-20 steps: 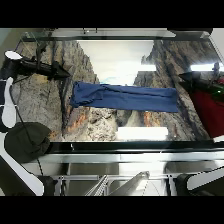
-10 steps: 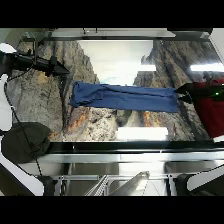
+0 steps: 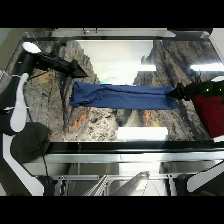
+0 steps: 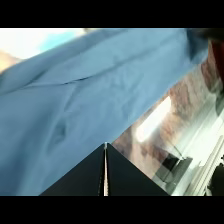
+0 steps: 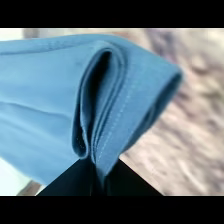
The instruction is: Fold the shirts.
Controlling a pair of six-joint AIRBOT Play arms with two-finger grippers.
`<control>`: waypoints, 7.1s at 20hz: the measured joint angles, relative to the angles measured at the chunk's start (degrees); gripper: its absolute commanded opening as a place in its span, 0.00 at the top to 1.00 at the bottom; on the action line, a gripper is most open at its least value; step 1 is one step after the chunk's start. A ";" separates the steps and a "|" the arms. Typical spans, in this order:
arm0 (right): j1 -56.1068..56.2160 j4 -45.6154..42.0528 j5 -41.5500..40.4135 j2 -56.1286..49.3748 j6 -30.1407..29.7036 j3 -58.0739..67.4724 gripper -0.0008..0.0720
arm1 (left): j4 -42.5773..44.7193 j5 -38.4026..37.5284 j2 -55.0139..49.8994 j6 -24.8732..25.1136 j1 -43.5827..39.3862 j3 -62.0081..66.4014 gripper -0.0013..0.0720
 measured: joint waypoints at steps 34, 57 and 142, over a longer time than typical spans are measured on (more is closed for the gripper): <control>50.45 23.32 -31.32 -5.01 1.20 15.69 0.28 | -24.70 -6.27 19.43 -1.92 13.73 -5.14 0.97; 25.29 -1.01 0.09 -5.46 14.51 20.92 0.12 | -25.62 -8.26 24.06 3.74 16.39 -17.79 0.97; -28.15 -36.20 25.53 23.15 43.19 -4.52 0.67 | -25.77 -6.34 18.27 7.48 6.62 -17.49 0.98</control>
